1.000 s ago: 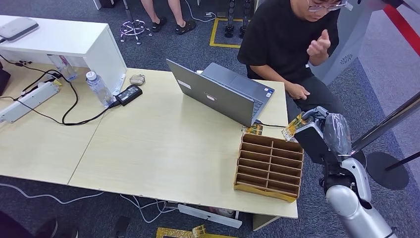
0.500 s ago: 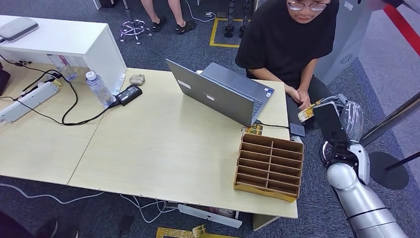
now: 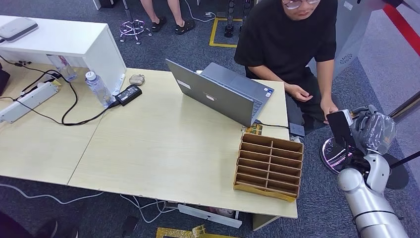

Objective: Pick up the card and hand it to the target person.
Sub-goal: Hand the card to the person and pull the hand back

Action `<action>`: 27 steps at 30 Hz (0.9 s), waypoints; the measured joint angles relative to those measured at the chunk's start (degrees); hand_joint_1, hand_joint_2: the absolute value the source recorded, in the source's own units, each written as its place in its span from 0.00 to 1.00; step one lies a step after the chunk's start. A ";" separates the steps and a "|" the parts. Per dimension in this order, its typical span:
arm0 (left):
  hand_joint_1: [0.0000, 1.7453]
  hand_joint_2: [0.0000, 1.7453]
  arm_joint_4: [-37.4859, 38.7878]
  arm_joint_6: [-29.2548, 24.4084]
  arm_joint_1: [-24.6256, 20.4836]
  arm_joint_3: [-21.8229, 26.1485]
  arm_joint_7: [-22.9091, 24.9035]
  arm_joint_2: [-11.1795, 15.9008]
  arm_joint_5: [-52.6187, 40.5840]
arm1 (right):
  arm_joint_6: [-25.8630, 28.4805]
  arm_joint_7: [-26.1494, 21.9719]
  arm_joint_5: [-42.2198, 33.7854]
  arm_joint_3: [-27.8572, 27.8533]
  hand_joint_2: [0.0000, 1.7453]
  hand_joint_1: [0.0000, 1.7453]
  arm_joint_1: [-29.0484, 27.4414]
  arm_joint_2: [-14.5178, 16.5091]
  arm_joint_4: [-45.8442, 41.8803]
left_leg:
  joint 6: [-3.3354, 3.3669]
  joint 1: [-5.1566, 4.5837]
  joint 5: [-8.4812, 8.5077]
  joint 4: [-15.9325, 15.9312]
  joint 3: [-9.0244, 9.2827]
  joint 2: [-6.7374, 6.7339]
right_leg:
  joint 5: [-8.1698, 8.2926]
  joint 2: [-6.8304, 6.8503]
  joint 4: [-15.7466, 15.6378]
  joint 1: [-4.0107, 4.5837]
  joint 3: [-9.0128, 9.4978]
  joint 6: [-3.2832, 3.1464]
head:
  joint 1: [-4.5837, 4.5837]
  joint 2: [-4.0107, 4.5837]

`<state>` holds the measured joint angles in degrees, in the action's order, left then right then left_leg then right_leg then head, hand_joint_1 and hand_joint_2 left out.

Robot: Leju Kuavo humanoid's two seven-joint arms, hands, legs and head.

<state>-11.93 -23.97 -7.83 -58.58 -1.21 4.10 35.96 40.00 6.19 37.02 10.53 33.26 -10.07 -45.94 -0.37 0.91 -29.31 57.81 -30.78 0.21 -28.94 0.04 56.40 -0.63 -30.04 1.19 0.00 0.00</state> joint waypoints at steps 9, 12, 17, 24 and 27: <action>0.00 0.00 -0.05 0.90 -0.07 -0.53 -0.31 0.47 -0.29 | 0.00 -1.36 6.24 -4.37 1.00 1.00 -2.06 1.97 0.20 | 0.00 0.02 -0.05 0.03 -0.02 0.03 | -0.05 0.02 0.01 0.02 0.01 0.01 | 0.00 0.00; 0.00 0.00 -0.03 1.05 -0.09 -0.68 -0.19 0.64 -0.35 | 0.00 -1.53 8.27 -5.57 1.00 1.00 -2.55 2.47 0.25 | -0.01 0.02 -0.04 0.02 0.00 0.02 | -0.05 0.01 0.02 0.01 0.01 0.00 | 0.00 0.00; 0.00 0.00 -0.08 1.25 -0.10 -0.86 -0.08 0.88 -0.40 | 0.00 -1.46 10.19 -6.34 1.00 0.99 -2.98 2.65 0.29 | -0.02 0.03 -0.05 0.07 -0.06 0.04 | -0.06 0.04 0.05 0.02 -0.03 0.02 | 0.00 0.00; 0.00 0.00 -0.14 1.53 -0.11 -1.02 -0.26 1.19 -0.29 | -0.02 0.33 8.44 -0.44 1.00 0.00 -2.07 1.42 3.32 | 0.00 0.02 -0.06 0.06 -0.04 -0.01 | -0.05 -0.01 0.05 0.02 -0.03 0.02 | 0.00 0.00; 0.00 0.00 -0.14 1.53 -0.10 -0.95 -0.37 1.30 -0.12 | -0.09 0.94 5.40 2.73 1.00 0.00 -1.72 0.70 3.98 | 0.00 0.02 -0.06 0.07 -0.04 -0.03 | -0.05 -0.04 0.05 0.02 -0.04 0.02 | 0.00 0.00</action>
<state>-12.06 -22.45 -7.94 -59.53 -1.58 5.40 35.84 39.91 7.13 42.42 13.26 31.54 -9.37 -41.96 -0.37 0.93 -29.37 57.88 -30.82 0.18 -28.99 0.00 56.44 -0.62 -30.08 1.21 0.00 0.00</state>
